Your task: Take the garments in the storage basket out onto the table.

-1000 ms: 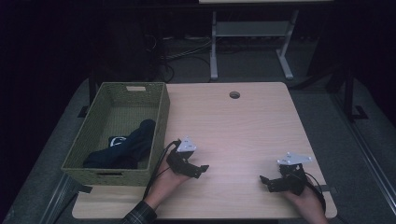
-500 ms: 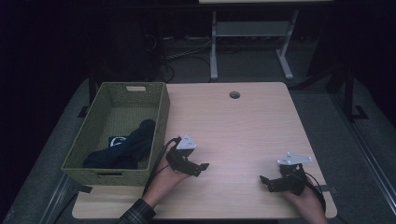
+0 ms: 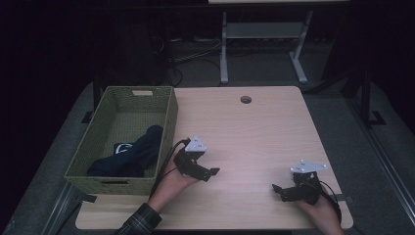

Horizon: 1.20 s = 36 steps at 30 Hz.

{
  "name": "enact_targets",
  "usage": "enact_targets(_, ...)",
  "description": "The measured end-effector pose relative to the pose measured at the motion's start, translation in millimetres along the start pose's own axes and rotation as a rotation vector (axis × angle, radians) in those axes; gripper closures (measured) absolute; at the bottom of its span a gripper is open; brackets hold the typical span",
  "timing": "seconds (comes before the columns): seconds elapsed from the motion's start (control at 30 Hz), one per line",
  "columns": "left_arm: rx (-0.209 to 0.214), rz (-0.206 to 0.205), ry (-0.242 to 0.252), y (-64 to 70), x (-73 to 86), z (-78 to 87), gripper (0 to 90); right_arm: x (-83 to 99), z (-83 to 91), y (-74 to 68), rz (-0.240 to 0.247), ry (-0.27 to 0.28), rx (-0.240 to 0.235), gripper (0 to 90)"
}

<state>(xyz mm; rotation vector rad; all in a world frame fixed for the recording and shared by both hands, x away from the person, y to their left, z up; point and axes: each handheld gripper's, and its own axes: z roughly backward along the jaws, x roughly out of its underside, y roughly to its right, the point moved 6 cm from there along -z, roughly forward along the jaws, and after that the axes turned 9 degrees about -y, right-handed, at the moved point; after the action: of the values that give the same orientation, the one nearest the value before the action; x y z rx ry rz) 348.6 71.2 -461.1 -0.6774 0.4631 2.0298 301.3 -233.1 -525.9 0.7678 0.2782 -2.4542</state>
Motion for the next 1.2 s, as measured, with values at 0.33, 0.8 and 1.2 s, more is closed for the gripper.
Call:
enact_targets(0.33,0.006,-0.019,-0.006,0.9,-7.1,7.6,13.7,0.0,0.1,-0.3,-0.001,0.000,-0.002,0.4)
enact_targets(0.8,0.008,-0.040,-0.009,2.1,-18.9,21.8,13.8,-0.1,0.0,0.3,0.006,0.002,0.000,0.4)
enact_targets(1.2,0.002,-0.052,-0.015,-2.4,-23.9,38.7,14.0,-0.2,0.0,0.2,0.005,0.003,0.000,0.4)
